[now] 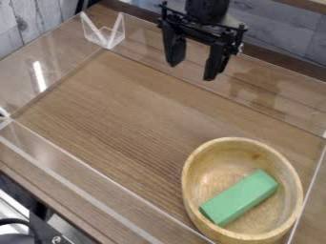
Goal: Move green object from inside the wooden bowl to the table next to it
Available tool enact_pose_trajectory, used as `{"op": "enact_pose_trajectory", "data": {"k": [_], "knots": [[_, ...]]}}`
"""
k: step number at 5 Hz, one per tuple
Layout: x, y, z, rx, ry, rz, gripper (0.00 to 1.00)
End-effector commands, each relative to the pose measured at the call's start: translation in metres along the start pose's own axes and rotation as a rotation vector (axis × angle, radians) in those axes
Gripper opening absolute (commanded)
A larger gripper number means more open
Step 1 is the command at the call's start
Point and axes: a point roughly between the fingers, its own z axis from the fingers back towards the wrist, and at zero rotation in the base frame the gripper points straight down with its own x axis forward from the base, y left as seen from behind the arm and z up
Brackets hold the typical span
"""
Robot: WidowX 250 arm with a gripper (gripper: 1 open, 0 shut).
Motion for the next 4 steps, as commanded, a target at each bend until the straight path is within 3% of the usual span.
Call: {"op": "enact_pose_trajectory", "data": {"k": [1,2,3,4], "knots": [[-0.014,-0.002,-0.008,-0.009,0.026,-0.018,1.0],[-0.037,-0.022,-0.018,-0.02,0.04,-0.067,1.0],[-0.054,-0.045,-0.022,-0.025,0.016,-0.103,1.0],[-0.068,-0.076,-0.041,-0.03,-0.011,-0.14,1.0]]}}
